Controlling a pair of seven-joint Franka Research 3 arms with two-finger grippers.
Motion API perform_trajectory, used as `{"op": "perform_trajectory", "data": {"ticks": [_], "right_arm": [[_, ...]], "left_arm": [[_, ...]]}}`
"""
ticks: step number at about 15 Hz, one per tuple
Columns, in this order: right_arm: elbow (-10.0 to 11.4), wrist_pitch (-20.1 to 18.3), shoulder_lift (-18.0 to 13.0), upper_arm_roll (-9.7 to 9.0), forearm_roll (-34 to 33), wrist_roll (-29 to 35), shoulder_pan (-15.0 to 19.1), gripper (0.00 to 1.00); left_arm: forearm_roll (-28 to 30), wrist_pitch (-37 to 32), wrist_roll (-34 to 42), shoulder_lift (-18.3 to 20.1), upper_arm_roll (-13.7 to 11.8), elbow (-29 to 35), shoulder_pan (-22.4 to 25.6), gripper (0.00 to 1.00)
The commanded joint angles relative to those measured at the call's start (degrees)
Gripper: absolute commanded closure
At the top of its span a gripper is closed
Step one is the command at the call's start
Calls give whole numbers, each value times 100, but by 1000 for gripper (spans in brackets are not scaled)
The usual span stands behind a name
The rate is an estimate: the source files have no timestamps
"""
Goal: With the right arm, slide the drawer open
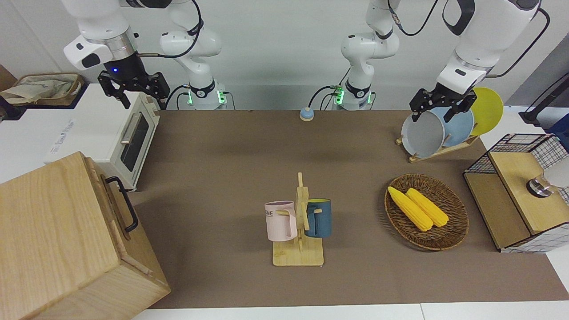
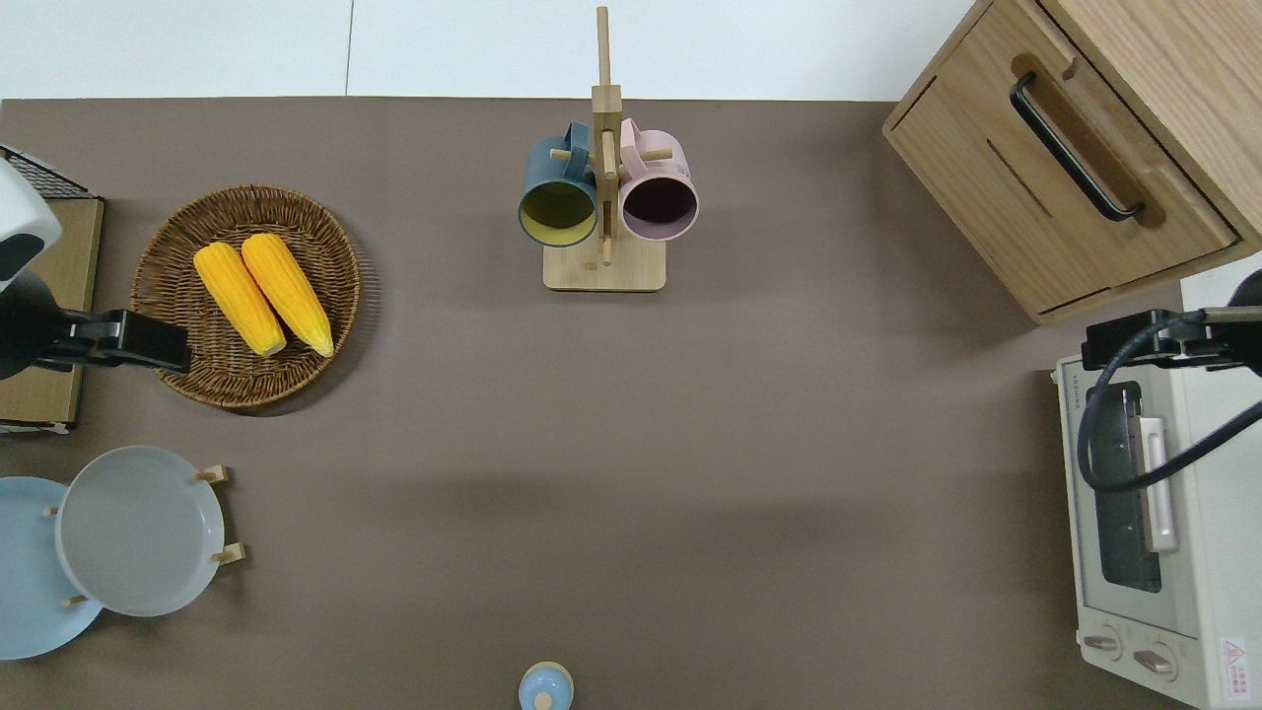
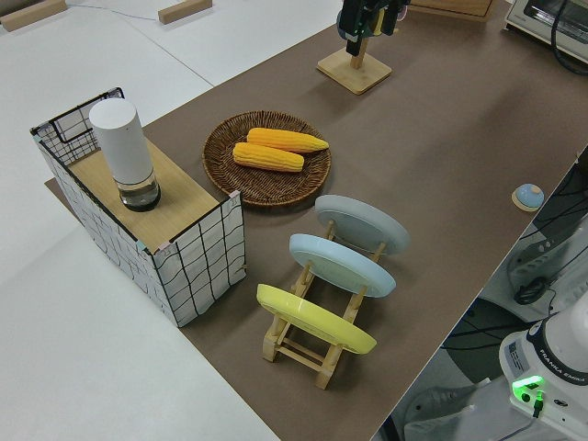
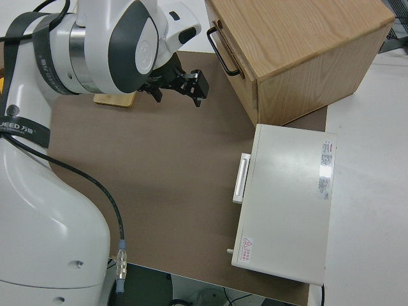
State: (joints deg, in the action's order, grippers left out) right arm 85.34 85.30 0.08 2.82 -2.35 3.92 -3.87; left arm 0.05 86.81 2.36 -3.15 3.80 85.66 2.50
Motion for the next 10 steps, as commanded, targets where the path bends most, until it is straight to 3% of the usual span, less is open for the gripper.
{"op": "perform_trajectory", "data": {"ticks": [1,10], "right_arm": [[-26,-5,44,8,93,-67,9,17],[-87,-58,36,17,147,-128,44,17]], "left_arm": [[-102,-103,-60,25,-2,-58,-39,7],[-102,-103,-60,25,-2,-58,-39,7]]}}
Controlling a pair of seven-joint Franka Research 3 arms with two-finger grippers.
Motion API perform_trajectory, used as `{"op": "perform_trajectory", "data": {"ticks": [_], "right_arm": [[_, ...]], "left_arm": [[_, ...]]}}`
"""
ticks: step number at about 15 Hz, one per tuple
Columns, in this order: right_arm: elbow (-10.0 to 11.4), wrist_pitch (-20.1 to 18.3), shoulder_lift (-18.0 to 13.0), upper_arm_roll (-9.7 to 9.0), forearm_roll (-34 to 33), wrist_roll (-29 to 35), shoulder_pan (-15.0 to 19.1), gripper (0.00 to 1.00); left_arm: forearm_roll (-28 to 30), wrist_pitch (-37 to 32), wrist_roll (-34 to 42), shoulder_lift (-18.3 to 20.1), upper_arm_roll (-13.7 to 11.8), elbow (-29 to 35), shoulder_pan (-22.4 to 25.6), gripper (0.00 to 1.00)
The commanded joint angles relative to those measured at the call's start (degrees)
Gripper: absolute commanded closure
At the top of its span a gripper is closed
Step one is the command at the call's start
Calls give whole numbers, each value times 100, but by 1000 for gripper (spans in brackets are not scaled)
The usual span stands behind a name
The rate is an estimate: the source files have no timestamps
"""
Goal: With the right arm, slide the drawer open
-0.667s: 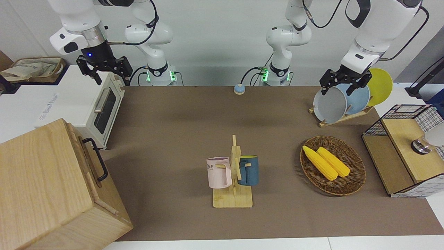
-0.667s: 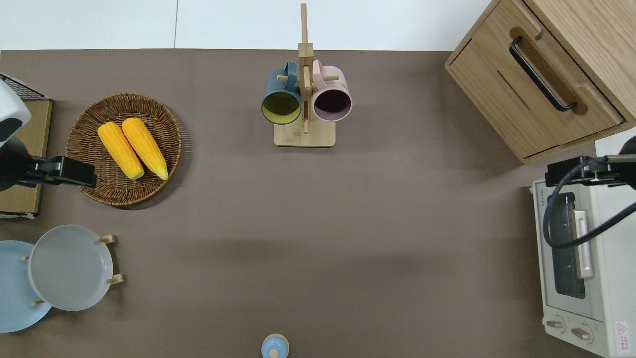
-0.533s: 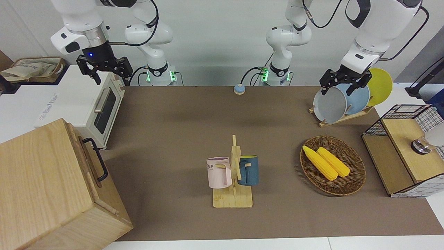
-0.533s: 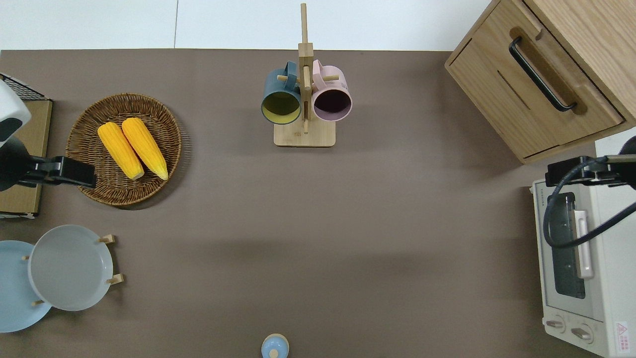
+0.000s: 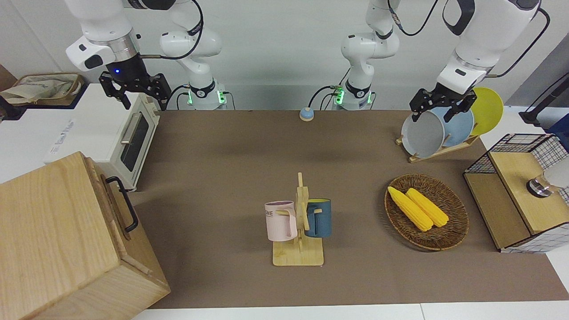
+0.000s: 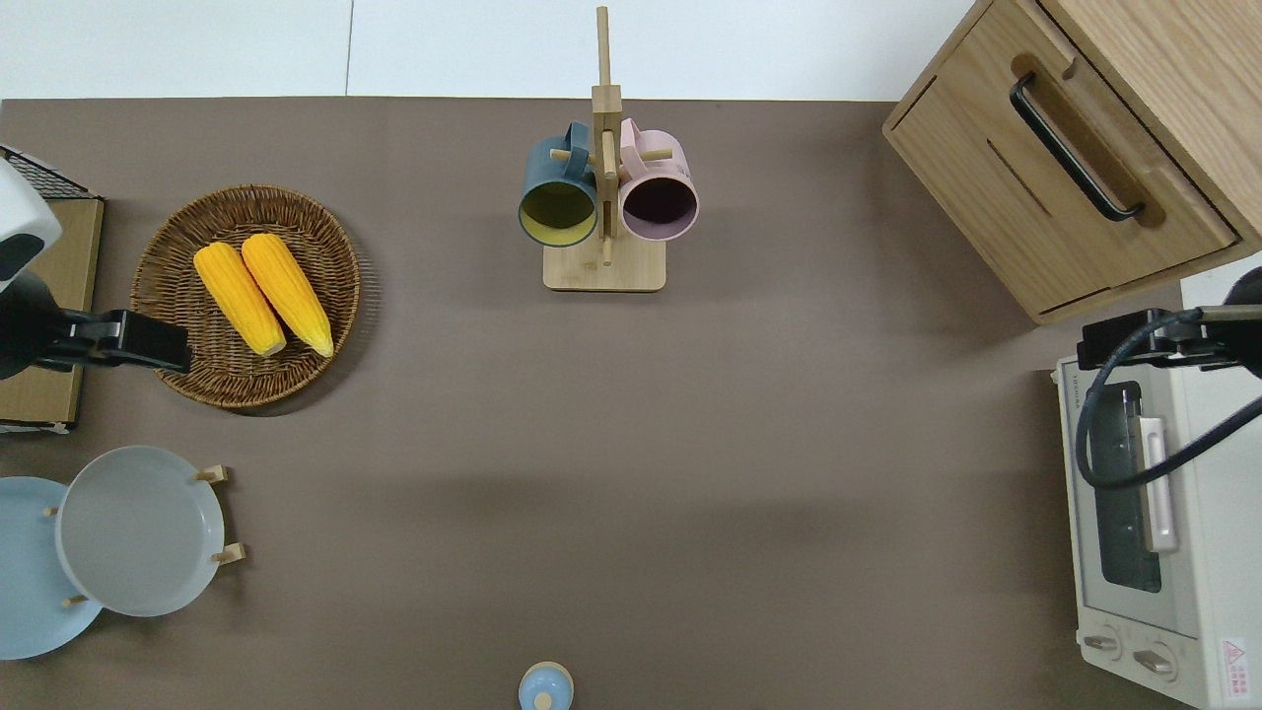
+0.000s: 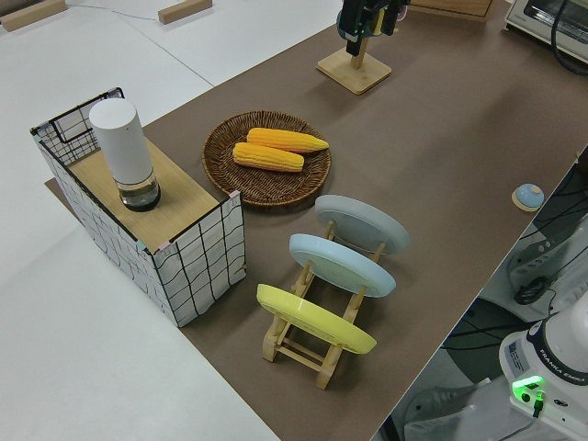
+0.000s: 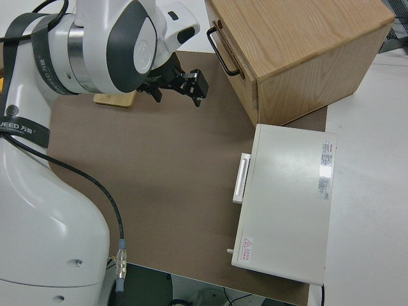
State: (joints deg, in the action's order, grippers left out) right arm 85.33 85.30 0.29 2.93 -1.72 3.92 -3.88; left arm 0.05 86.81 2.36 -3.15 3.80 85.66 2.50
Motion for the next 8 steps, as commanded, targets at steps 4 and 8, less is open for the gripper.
{"op": "perform_trajectory", "data": {"ticks": [4,8], "right_arm": [[-113,-75,24,6,102,-137,81,17],[-218,-75,85,-3,75,-128,54,17]], "left_arm": [[-102,-103,-60,25,-2,-58,-39,7],[-102,-103,-60,25,-2,-58,-39,7]]}}
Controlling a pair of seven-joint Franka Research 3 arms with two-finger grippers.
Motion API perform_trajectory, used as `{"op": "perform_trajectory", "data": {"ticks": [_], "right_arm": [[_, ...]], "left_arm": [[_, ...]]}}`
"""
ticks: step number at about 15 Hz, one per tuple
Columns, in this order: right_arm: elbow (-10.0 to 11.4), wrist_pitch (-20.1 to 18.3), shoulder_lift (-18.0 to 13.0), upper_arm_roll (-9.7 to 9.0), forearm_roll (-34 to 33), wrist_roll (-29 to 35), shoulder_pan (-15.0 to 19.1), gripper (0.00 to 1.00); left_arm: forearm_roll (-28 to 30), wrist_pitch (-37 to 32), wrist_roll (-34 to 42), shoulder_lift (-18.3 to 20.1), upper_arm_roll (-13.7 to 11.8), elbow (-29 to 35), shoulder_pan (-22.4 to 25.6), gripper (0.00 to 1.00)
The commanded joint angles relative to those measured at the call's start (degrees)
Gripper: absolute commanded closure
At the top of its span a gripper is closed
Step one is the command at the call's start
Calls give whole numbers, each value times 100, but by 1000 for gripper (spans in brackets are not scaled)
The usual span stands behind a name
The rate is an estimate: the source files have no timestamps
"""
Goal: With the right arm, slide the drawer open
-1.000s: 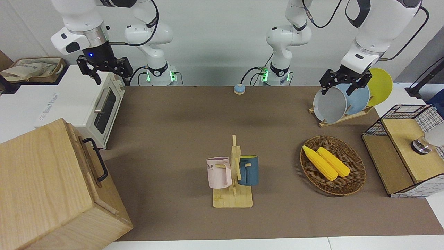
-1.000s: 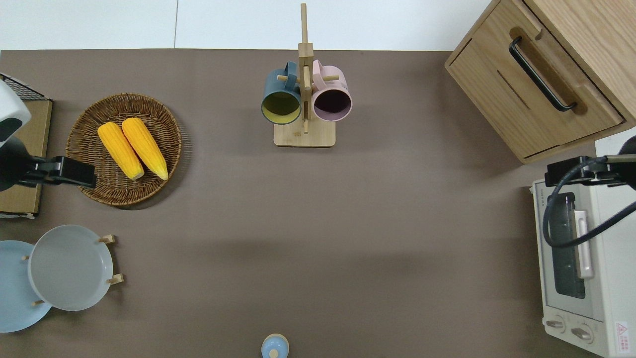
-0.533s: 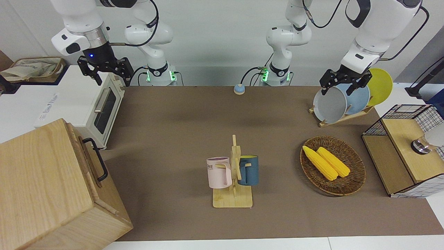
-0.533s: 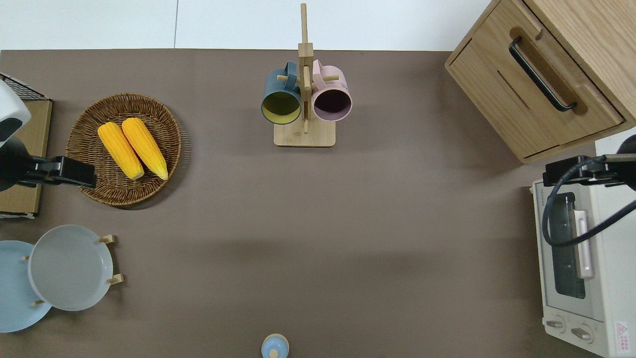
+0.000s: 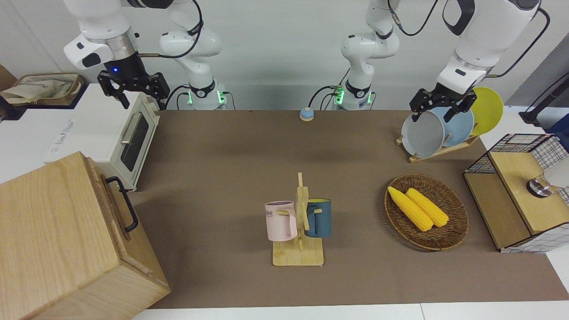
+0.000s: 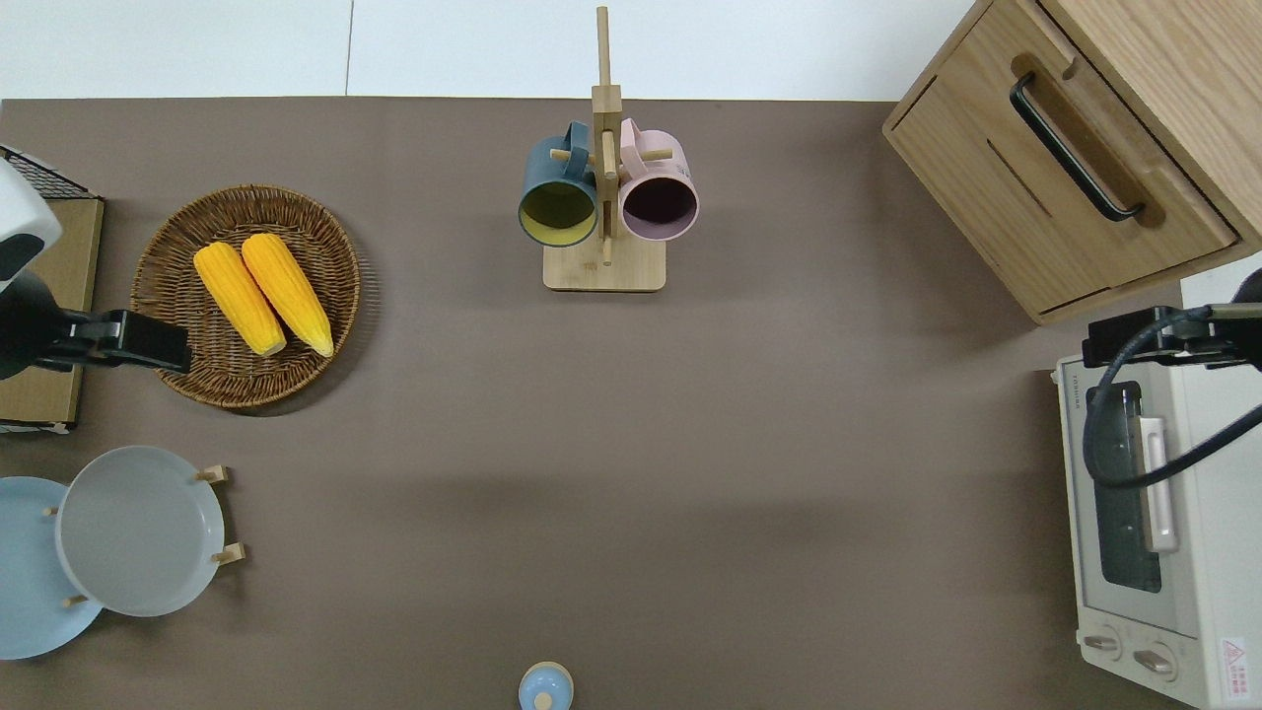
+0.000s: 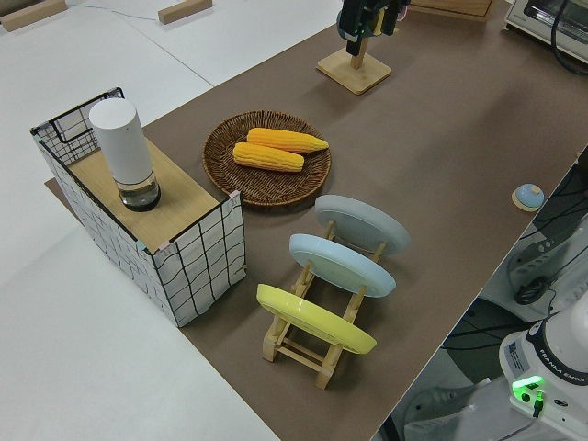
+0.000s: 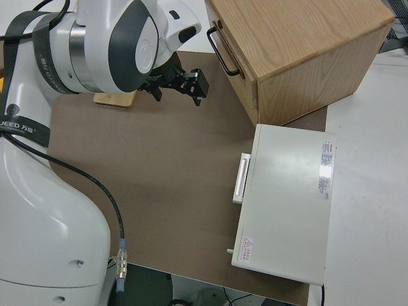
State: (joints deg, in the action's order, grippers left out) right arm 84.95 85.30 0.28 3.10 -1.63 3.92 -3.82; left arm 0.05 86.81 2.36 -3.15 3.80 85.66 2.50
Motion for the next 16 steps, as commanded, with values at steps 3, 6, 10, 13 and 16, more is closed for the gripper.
{"op": "perform_trajectory", "data": {"ticks": [3,6,10,13,16], "right_arm": [[-697,-320,559,-28,58,-128,40,17],[-1059,-356,937,-20,49,-128,40,17],[-1244,-347,1114,-20,-21,-119,31,17],[-1288,-321,1114,-28,-266,-128,-82,17],[-1297,-277,1123,-28,-1029,-102,-477,17]], "left_arm": [[-102,-103,-60,25,-2,-58,-39,7],[-102,-103,-60,25,-2,-58,-39,7],[-102,-103,-60,25,-2,-49,-39,7],[-102,-103,-60,25,-2,-49,-39,7],[-102,-103,-60,25,-2,-49,-39,7]]}}
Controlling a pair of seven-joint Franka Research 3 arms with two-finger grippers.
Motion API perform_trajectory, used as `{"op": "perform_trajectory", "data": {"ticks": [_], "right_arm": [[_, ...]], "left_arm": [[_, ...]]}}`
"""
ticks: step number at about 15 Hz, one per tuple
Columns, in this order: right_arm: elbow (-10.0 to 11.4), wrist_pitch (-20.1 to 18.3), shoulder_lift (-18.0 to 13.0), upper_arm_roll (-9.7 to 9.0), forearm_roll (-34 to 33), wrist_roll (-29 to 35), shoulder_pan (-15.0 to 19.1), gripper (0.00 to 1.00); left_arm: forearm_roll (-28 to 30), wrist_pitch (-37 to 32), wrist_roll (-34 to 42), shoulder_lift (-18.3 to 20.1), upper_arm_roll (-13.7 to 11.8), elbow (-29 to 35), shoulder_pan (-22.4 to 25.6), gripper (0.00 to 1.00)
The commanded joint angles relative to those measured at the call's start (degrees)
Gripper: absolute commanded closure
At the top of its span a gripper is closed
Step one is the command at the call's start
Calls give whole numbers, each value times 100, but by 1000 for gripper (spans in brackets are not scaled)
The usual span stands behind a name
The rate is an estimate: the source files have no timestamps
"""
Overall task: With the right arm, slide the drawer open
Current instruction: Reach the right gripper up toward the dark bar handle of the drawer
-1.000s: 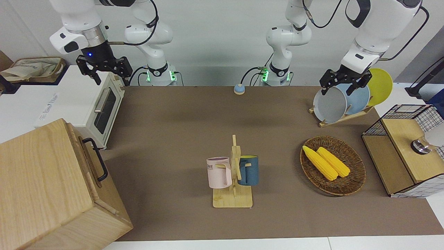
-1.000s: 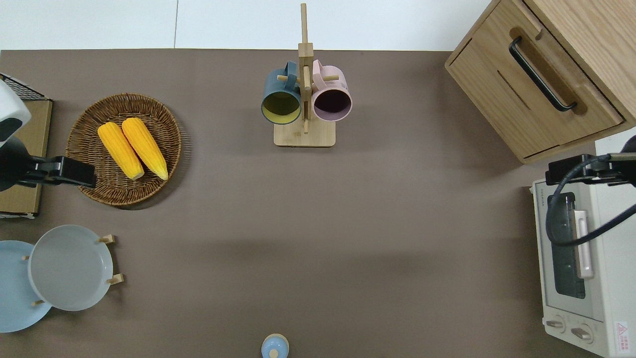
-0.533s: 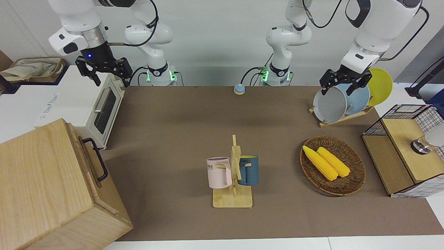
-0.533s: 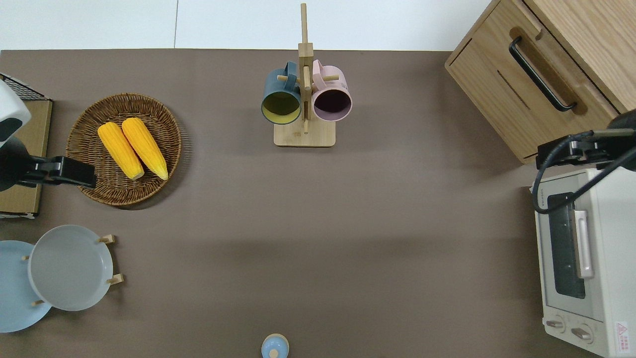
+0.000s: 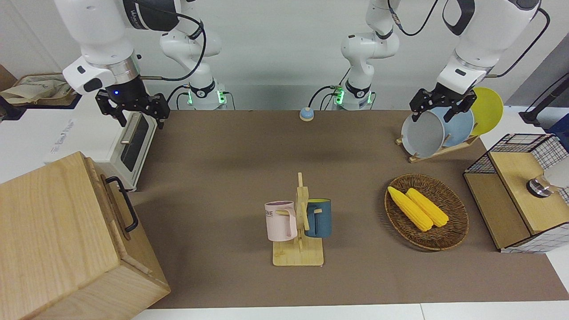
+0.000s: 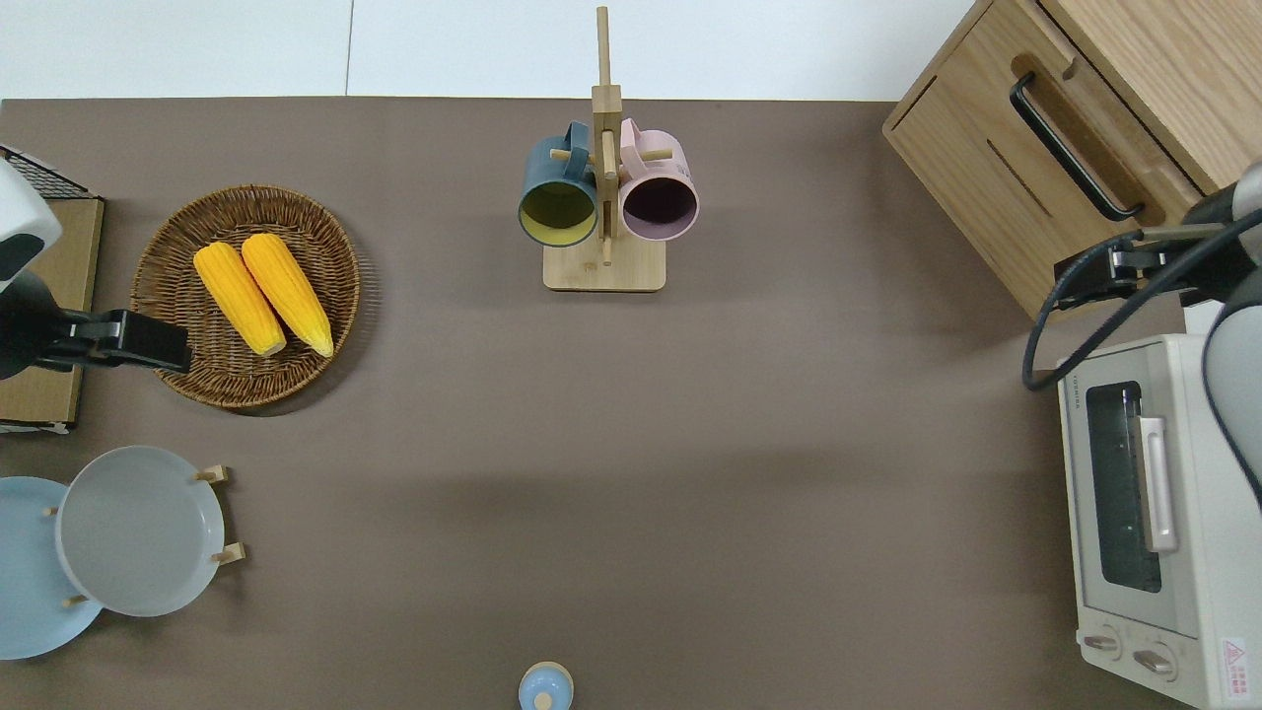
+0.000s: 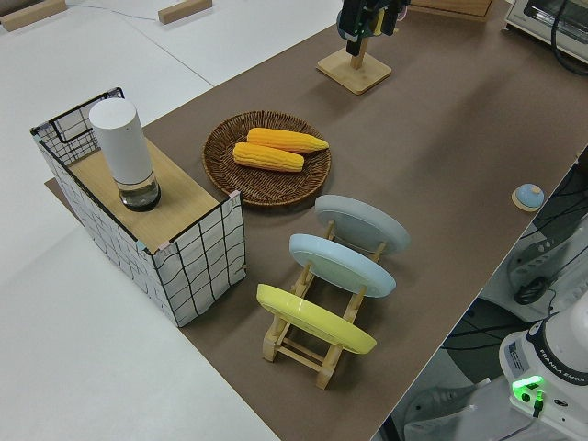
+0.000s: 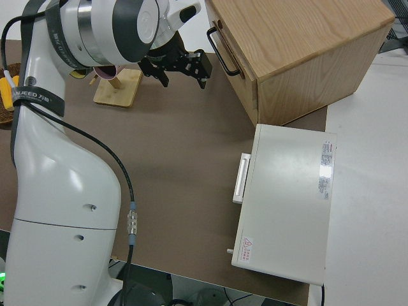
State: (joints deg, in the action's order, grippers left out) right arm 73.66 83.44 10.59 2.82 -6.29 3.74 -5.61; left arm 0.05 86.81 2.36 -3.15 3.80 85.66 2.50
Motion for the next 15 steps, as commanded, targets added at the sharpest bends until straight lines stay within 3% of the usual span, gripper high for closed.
{"op": "perform_trajectory", "data": {"ticks": [1,3,6,8,12,15], "right_arm": [[-168,-82,118,-1,-836,-67,-448,17],[-160,-82,171,-18,-1564,-41,-790,17],[-124,-91,311,-19,-1998,-23,-984,17],[-89,-91,390,-19,-2733,21,-1282,17],[173,-91,566,-36,-3885,381,-1837,17],[288,-47,821,-36,-4747,592,-2040,17]], "left_arm": [[-102,-103,-60,25,-2,-58,-39,7],[-102,-103,-60,25,-2,-58,-39,7],[-102,-103,-60,25,-2,-58,-39,7],[-102,-103,-60,25,-2,-49,-39,7],[-102,-103,-60,25,-2,-49,-39,7],[-102,-103,-60,25,-2,-49,-39,7]]}}
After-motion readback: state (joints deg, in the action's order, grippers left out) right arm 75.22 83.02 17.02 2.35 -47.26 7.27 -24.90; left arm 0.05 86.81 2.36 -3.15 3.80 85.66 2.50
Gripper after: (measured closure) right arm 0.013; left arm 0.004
